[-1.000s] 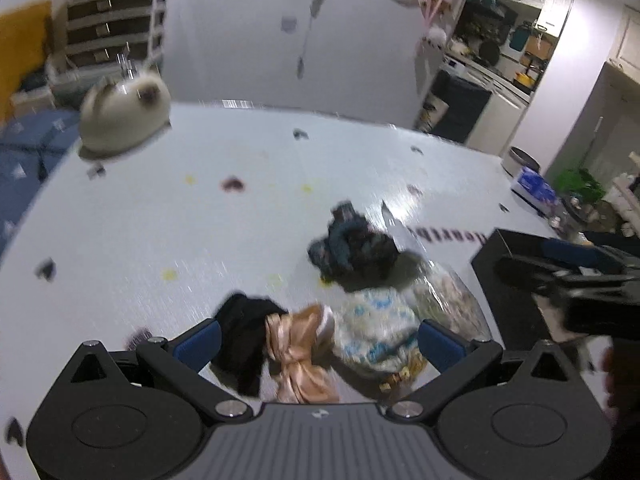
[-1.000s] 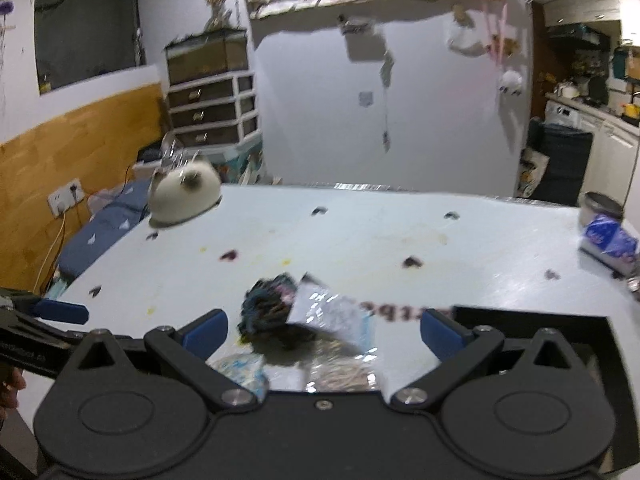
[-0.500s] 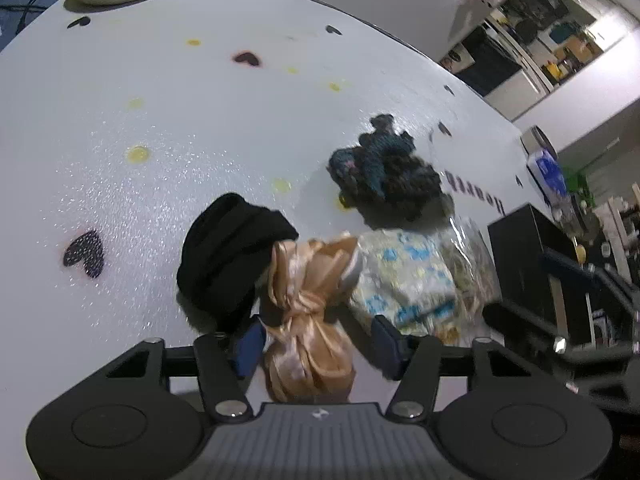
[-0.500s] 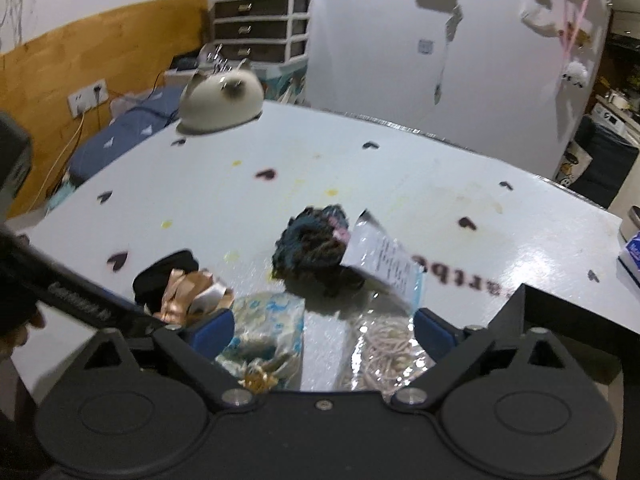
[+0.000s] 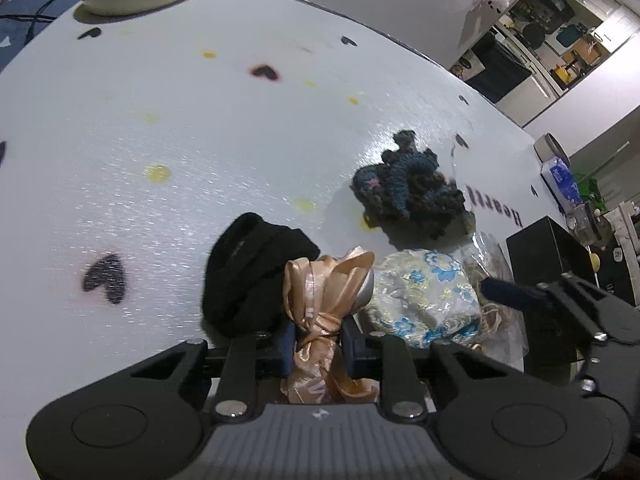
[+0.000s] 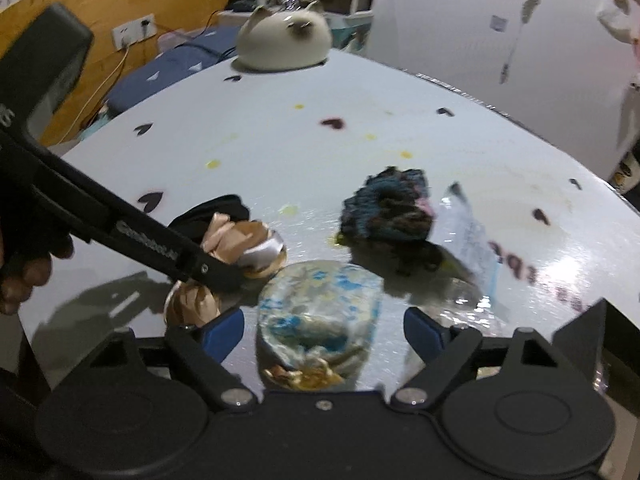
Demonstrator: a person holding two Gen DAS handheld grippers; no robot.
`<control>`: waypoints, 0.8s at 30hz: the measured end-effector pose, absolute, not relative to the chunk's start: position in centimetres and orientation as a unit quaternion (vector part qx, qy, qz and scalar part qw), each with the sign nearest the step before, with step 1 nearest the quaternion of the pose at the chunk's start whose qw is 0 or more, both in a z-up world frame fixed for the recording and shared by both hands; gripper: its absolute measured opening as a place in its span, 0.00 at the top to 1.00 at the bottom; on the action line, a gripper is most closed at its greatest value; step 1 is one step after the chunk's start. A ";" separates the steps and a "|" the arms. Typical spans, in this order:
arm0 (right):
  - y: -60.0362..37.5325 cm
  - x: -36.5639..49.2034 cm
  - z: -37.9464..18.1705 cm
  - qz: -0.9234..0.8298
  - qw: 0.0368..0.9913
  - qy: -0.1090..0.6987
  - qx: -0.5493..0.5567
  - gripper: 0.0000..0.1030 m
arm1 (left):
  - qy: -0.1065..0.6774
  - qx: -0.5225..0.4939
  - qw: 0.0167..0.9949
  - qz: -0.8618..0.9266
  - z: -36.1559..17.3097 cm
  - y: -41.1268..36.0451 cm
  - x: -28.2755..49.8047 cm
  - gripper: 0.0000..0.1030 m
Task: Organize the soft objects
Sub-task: 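Carry the bow and floral pouch into the black box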
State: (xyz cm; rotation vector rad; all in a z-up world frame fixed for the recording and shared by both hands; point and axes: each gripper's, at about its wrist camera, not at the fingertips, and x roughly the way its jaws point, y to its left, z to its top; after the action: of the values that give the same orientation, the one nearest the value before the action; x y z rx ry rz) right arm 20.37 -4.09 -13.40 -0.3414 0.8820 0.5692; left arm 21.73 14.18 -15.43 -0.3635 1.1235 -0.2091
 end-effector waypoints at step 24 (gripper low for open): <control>-4.5 20.1 -11.5 0.273 0.865 0.403 -0.121 0.72 | 0.452 -0.174 0.872 -0.070 -10.2 16.2 18.8 0.76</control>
State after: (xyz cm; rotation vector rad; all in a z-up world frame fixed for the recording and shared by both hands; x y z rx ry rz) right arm 20.07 -4.48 -11.47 -0.2545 0.8442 0.5722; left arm 18.77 16.23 -10.20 -0.3634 0.9456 -0.1466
